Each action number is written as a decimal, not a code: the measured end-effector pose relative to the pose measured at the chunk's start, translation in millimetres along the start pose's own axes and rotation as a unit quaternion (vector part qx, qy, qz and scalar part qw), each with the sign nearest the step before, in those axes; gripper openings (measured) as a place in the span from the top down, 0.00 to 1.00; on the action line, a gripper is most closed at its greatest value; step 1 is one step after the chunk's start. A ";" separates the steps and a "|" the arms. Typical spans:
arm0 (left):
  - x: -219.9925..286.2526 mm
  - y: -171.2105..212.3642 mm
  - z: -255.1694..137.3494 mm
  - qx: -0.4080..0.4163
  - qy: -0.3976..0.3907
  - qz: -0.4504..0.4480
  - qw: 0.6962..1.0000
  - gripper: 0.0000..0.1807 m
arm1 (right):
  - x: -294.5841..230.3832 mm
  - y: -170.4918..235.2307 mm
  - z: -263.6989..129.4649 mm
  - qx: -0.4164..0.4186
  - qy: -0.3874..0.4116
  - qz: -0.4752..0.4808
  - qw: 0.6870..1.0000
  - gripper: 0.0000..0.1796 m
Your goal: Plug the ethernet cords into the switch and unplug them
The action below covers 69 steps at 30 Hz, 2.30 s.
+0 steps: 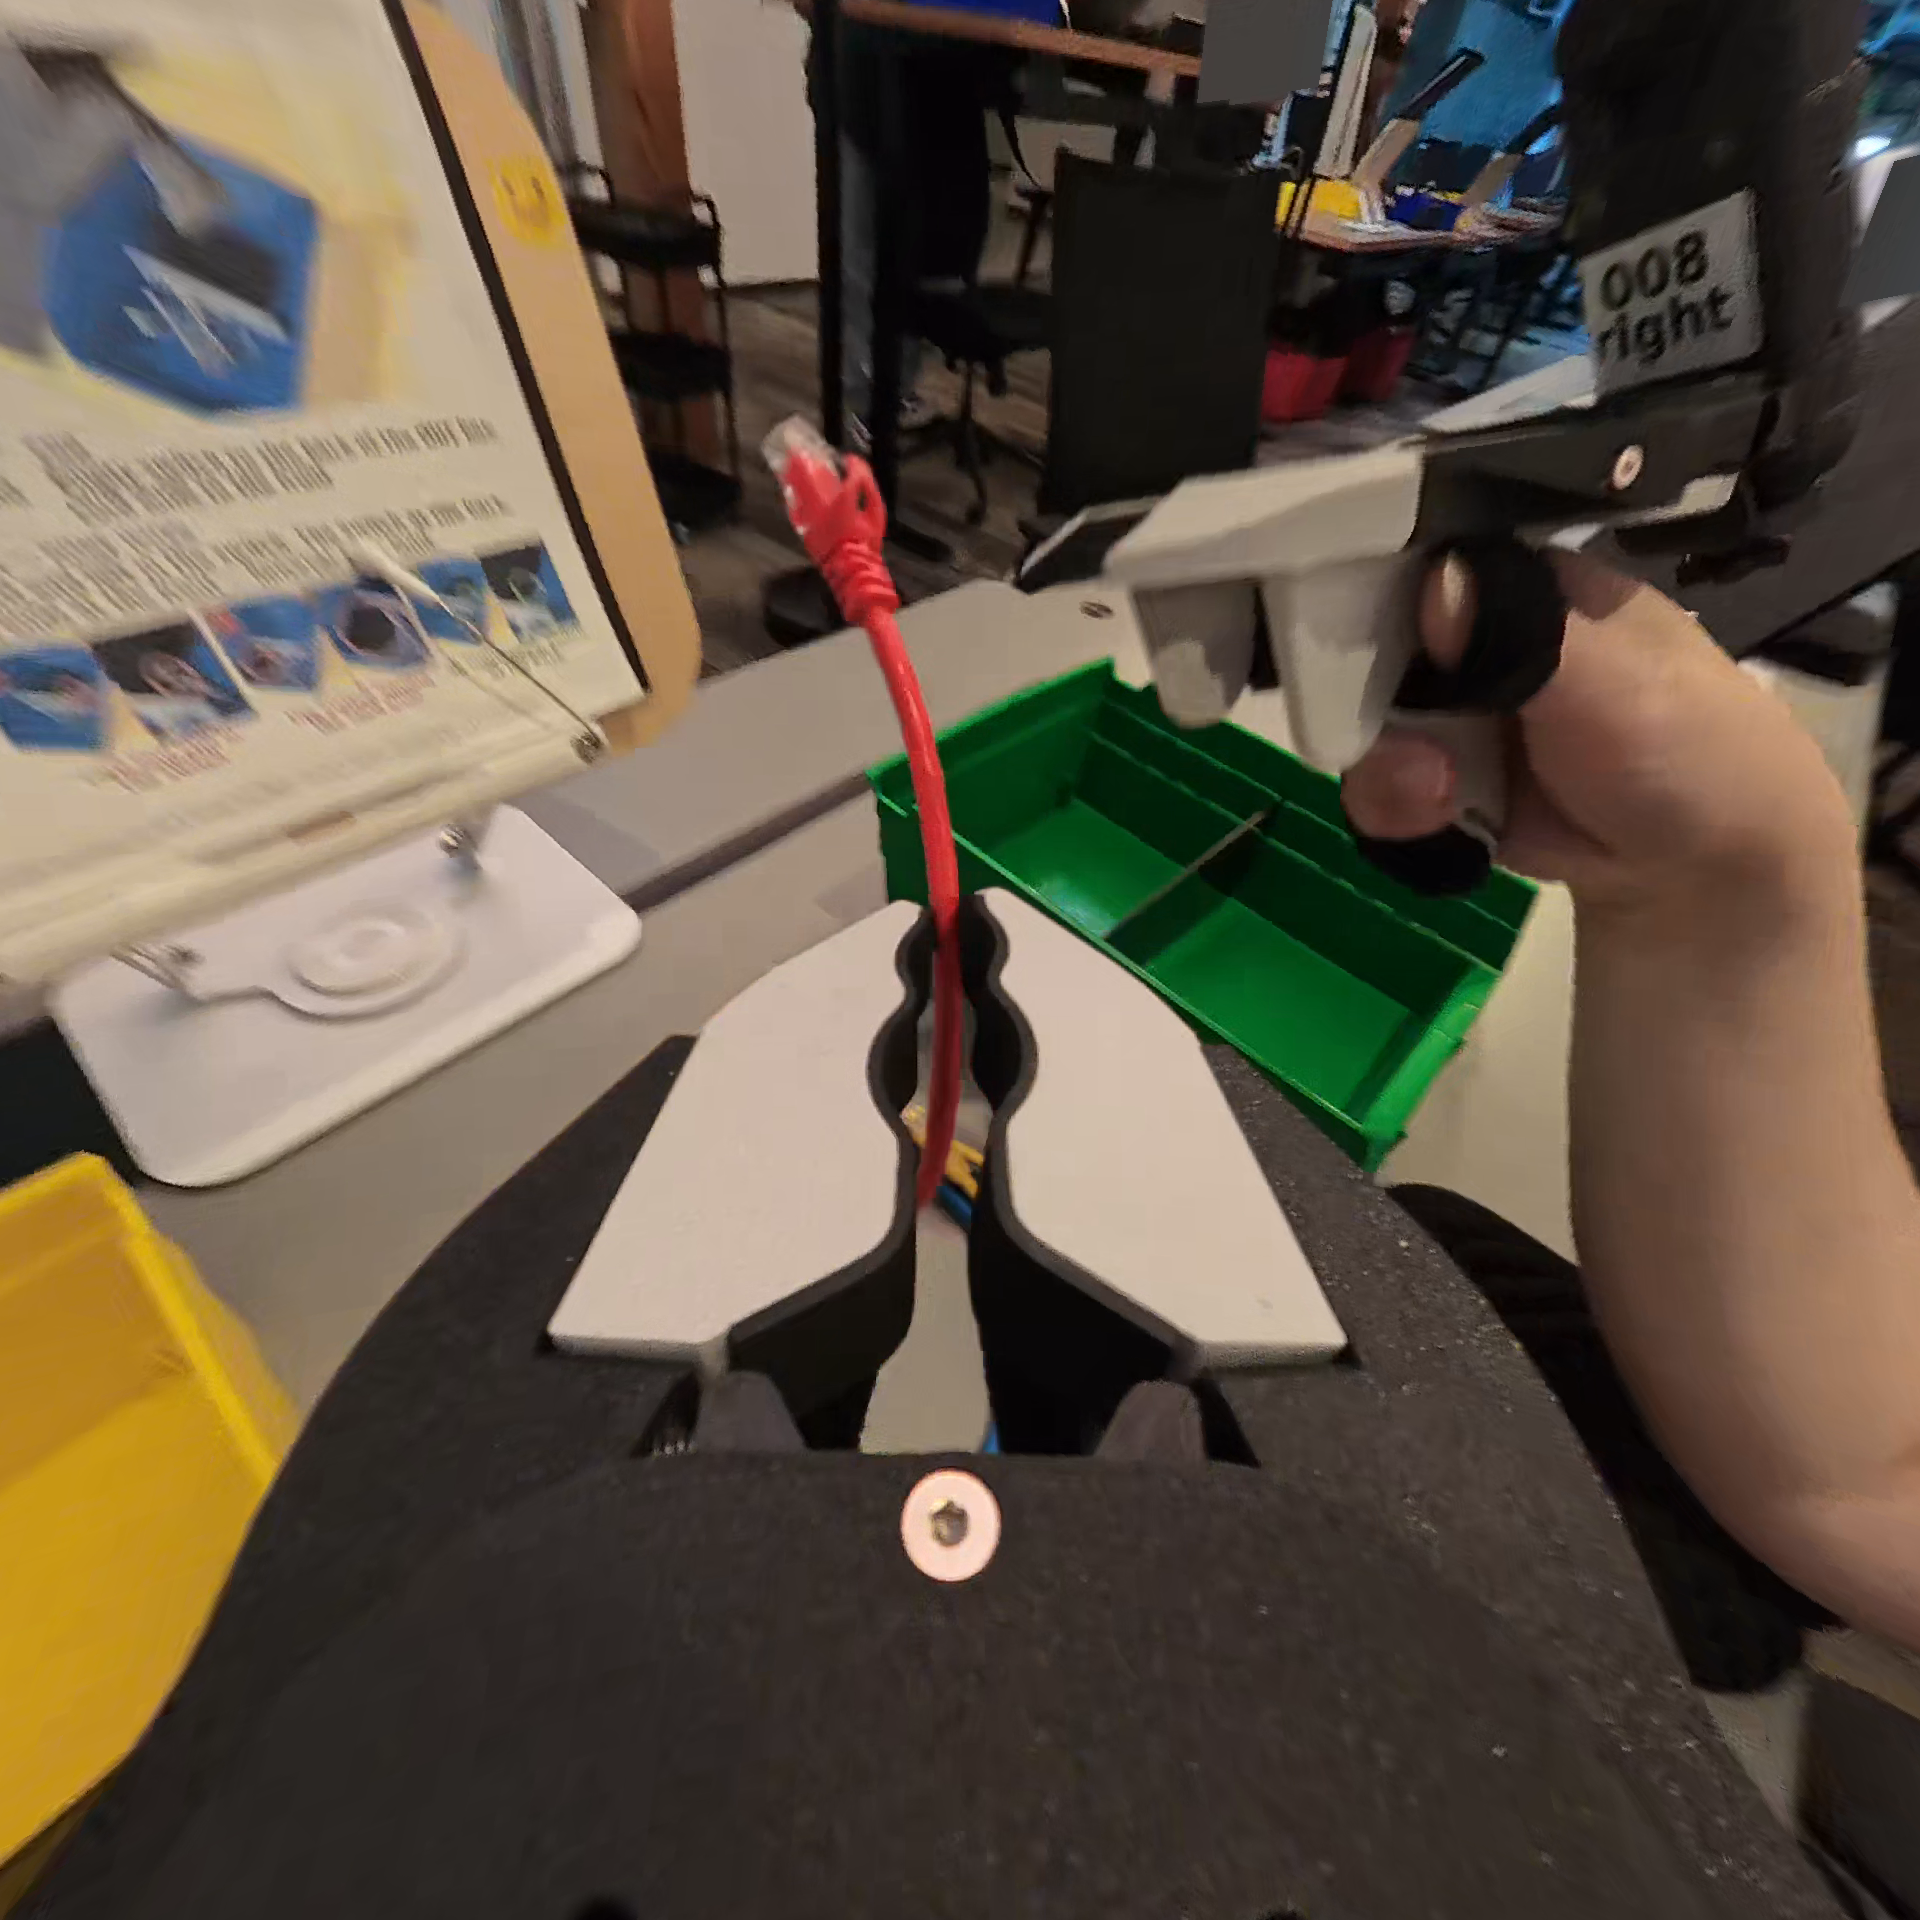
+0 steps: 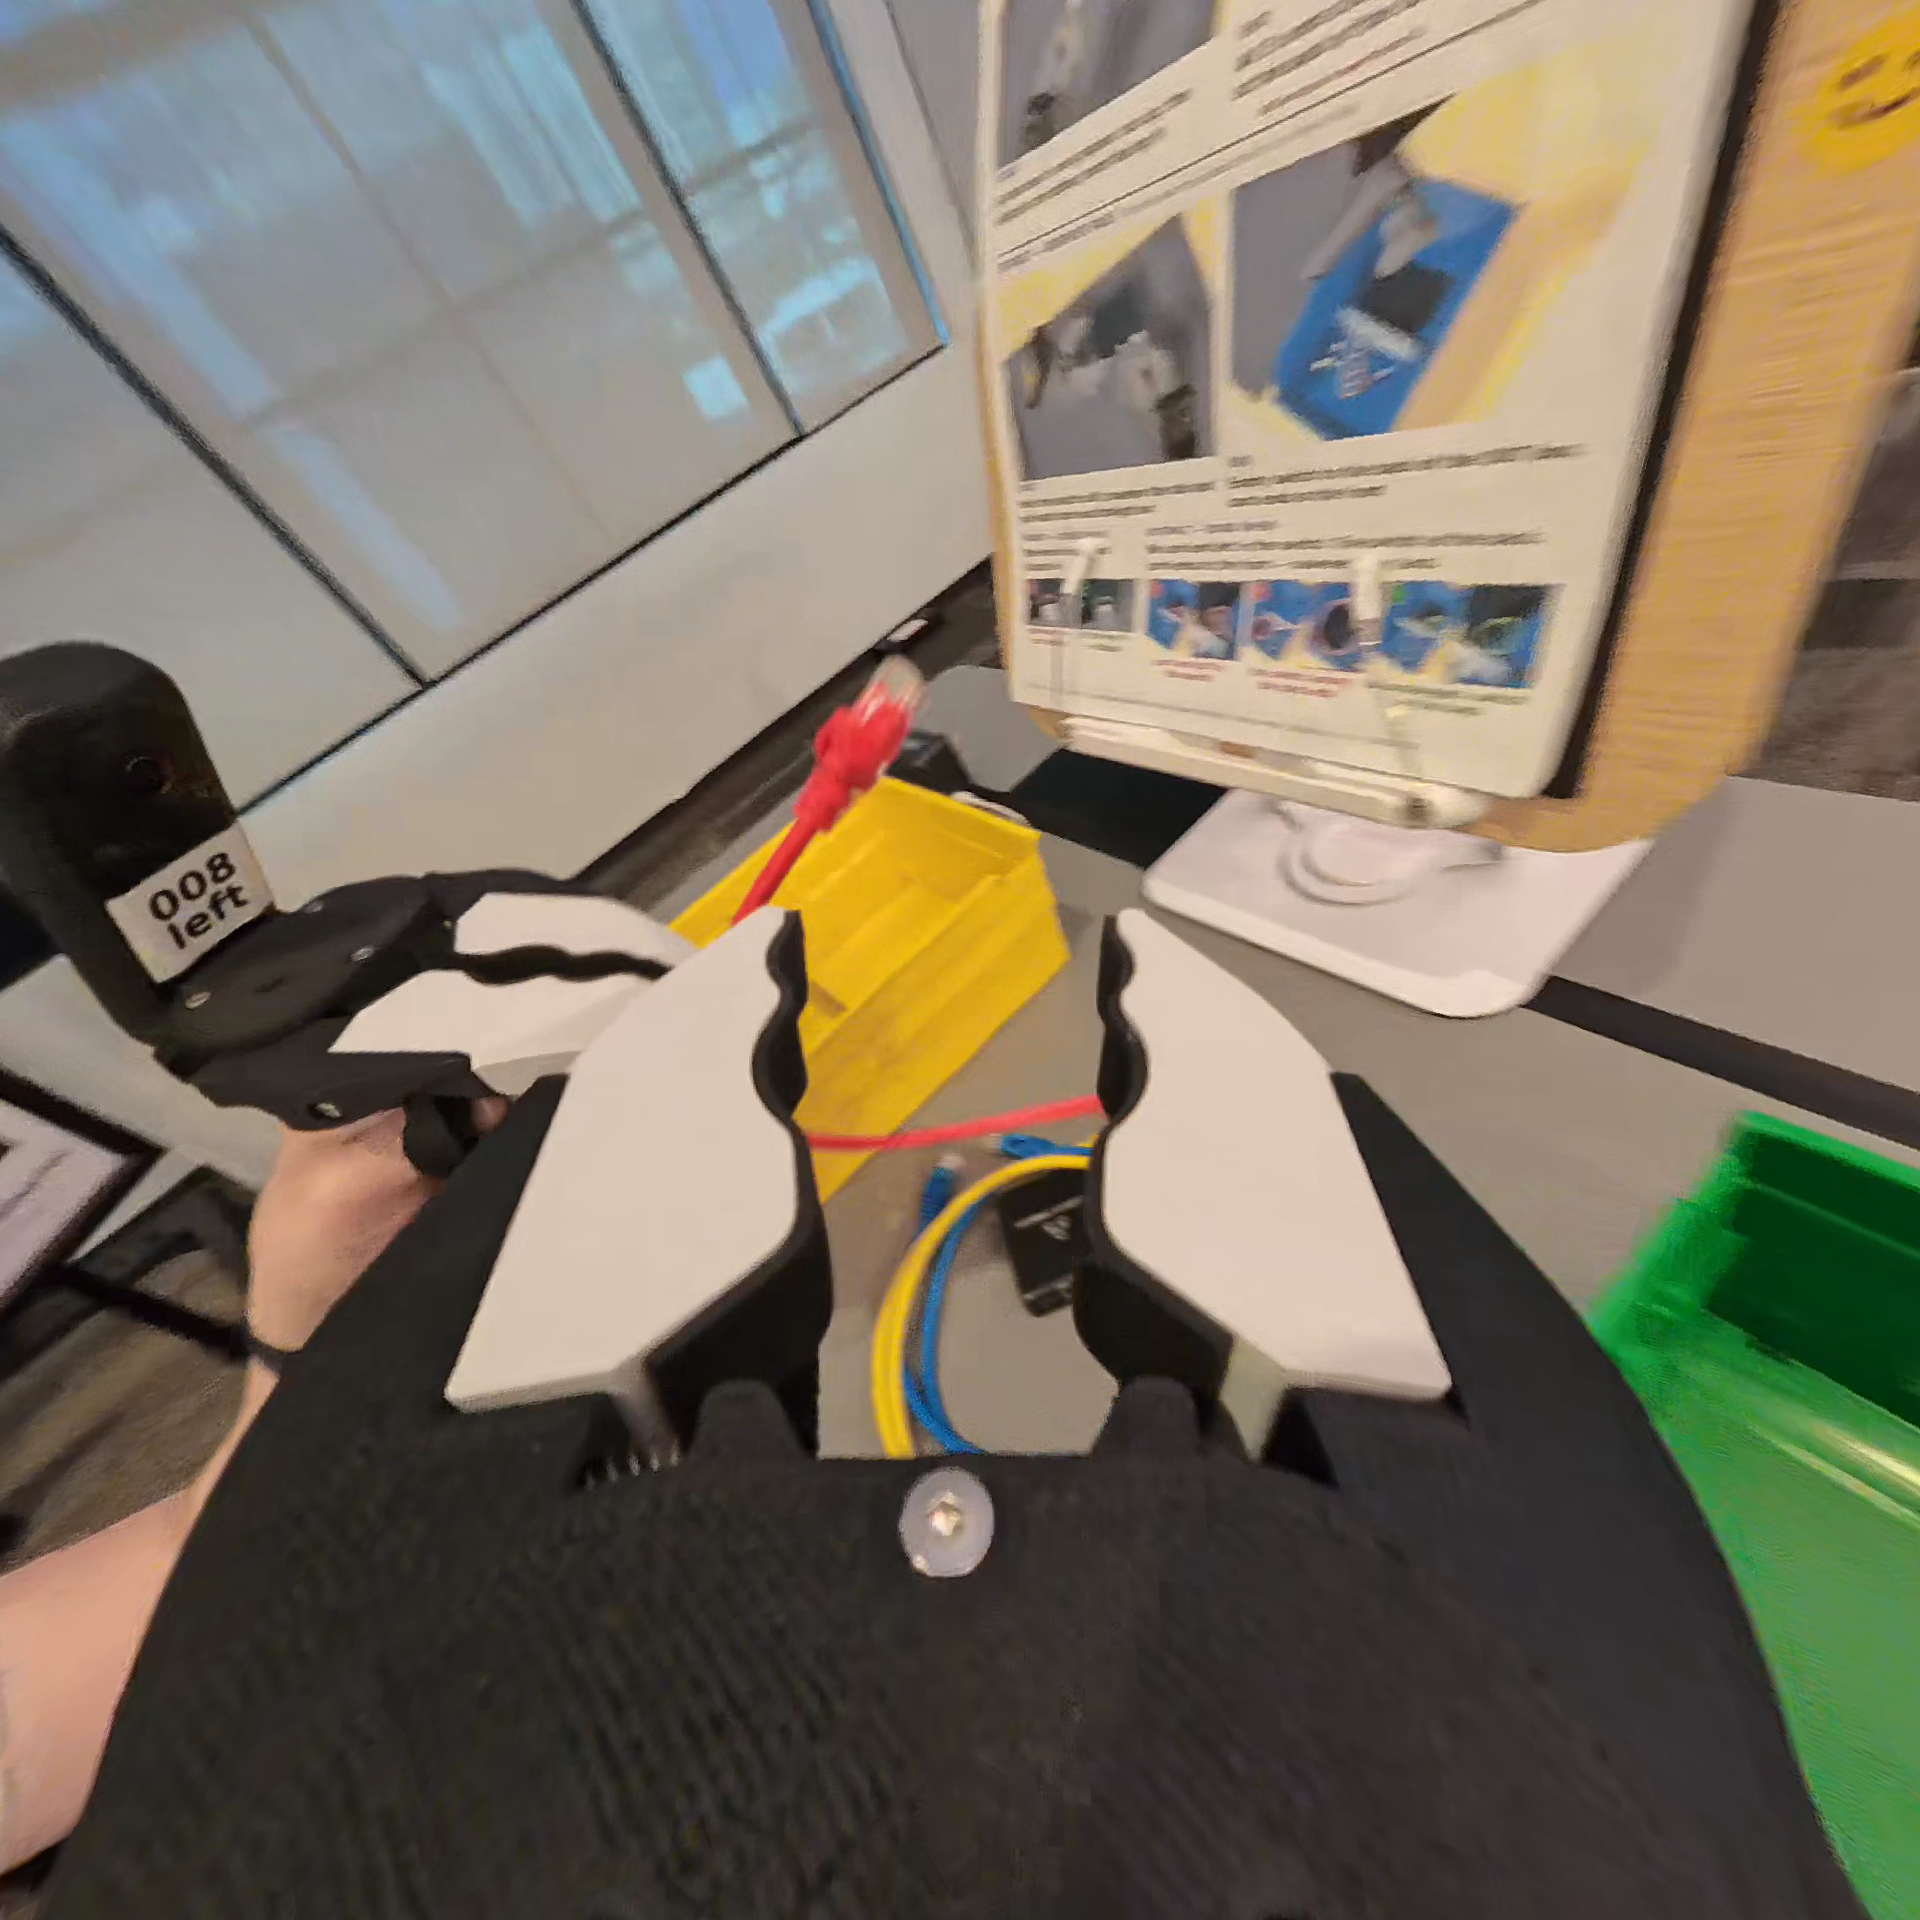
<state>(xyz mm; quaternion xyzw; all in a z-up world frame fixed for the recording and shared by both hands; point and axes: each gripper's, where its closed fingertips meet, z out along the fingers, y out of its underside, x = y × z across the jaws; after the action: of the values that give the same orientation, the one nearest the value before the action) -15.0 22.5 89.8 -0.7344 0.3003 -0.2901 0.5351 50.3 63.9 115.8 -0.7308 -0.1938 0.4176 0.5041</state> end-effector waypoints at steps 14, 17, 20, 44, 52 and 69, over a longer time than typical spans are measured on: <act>-9.4 0.5 -17.7 -0.043 -0.063 0.214 0.974 0.81 | -59.4 37.5 36.0 -0.068 -0.157 -0.135 0.976 0.97; -0.4 -6.4 -39.1 0.001 0.037 0.218 0.975 0.78 | -73.3 61.0 14.5 -0.142 -0.208 -0.190 0.949 0.97; 26.6 -9.2 -57.5 0.048 0.183 0.180 0.965 0.80 | -91.6 88.6 -6.6 -0.200 -0.269 -0.257 0.907 0.97; 78.2 39.2 -53.7 -0.007 0.340 0.251 0.906 0.93 | -105.6 151.6 -21.2 -0.323 -0.377 -0.273 0.824 0.97; -1.3 -34.3 -62.2 0.125 0.162 0.090 0.975 0.94 | -148.5 31.7 -28.2 0.081 -0.312 -0.376 0.869 0.86; 13.1 -59.4 -97.5 0.184 0.229 0.033 0.955 0.94 | -149.8 7.1 30.8 0.256 -0.317 -0.120 0.905 0.79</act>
<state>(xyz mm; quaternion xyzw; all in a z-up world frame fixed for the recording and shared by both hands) -71.6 -32.4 173.5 -0.5263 0.3804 -0.4833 0.5872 -61.7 -26.9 167.2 -0.3765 -0.3161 0.5988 0.6323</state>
